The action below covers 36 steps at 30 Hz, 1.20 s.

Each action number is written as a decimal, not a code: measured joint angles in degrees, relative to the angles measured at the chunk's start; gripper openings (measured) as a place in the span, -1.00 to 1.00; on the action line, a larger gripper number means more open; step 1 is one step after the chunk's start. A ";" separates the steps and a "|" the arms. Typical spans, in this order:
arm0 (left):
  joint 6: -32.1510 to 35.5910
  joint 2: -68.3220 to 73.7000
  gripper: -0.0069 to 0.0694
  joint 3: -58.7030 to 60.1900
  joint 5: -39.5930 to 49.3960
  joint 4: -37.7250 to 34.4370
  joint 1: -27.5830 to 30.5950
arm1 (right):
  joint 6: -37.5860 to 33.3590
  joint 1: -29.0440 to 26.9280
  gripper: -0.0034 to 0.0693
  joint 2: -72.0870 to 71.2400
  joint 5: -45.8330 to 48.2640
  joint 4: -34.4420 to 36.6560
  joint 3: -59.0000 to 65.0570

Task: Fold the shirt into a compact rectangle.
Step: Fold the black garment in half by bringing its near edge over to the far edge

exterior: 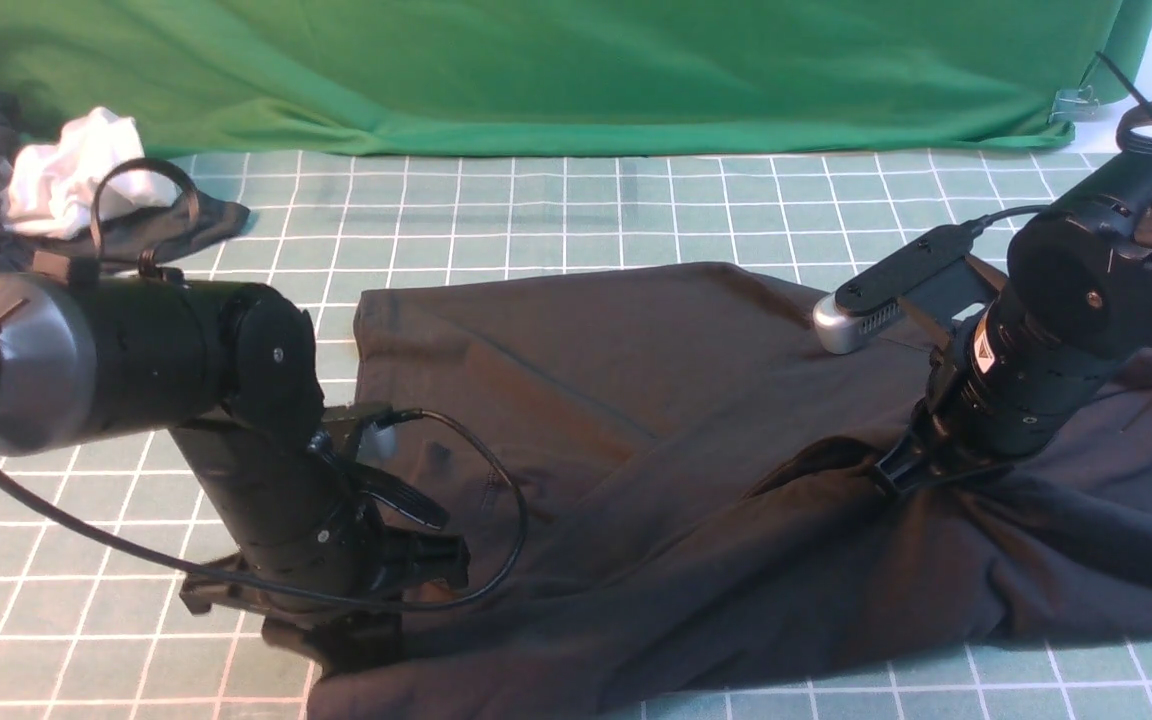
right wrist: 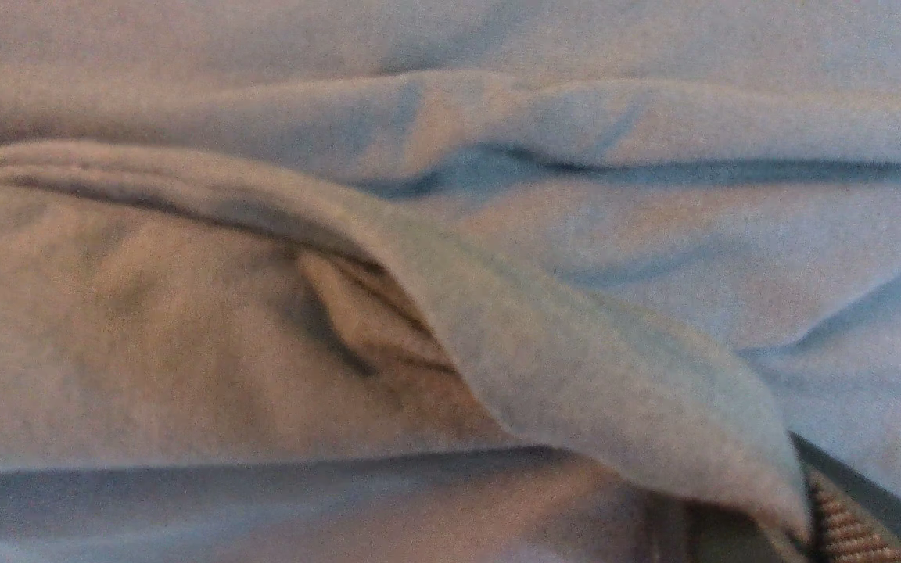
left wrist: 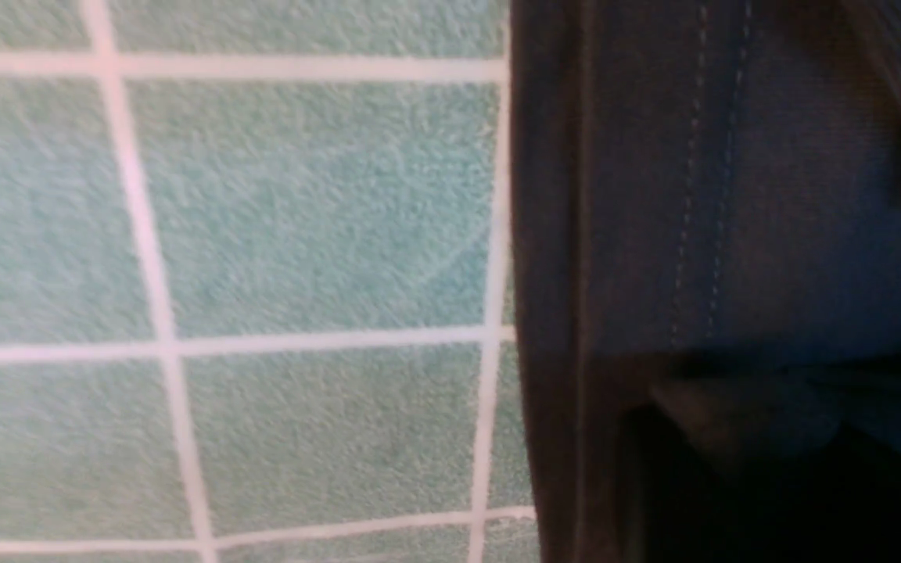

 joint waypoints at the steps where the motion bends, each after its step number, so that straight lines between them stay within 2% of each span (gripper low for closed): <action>1: -0.39 -0.71 -0.60 -0.39 -0.04 0.69 0.00 | 0.00 0.00 -0.76 0.00 0.00 0.00 0.00; 3: -0.72 -2.30 -0.73 -0.66 -0.13 1.75 0.00 | 0.00 0.00 -0.76 0.00 0.00 0.00 0.00; 6: -0.90 -3.65 -0.79 -0.79 -0.24 2.73 0.00 | 0.00 0.00 -0.76 0.00 -0.04 0.00 0.00; 12: -0.97 -4.87 -0.79 -1.18 -1.73 3.88 0.00 | 0.00 0.00 -0.76 0.00 -0.06 0.04 -0.06; 23: -5.78 -7.85 -0.79 -9.86 -7.06 9.92 0.00 | -0.08 0.00 -0.76 0.00 0.63 -0.08 -2.70; 26: -9.46 -7.79 -0.79 -10.11 -10.18 12.45 1.40 | 0.04 0.00 -0.76 0.00 1.02 -0.08 -5.35; 32: -9.41 -7.67 -0.79 -10.11 -17.63 8.44 8.09 | 0.62 -0.89 -0.76 0.28 0.04 0.05 -8.08; 34: -5.63 -7.39 -0.79 -10.11 -21.85 3.12 10.64 | 0.89 -2.35 -0.76 1.55 -1.18 0.18 -9.46; 36: -3.83 -6.41 -0.79 -10.13 -23.59 0.77 11.62 | 0.95 -3.31 -0.76 2.98 -2.56 0.32 -10.33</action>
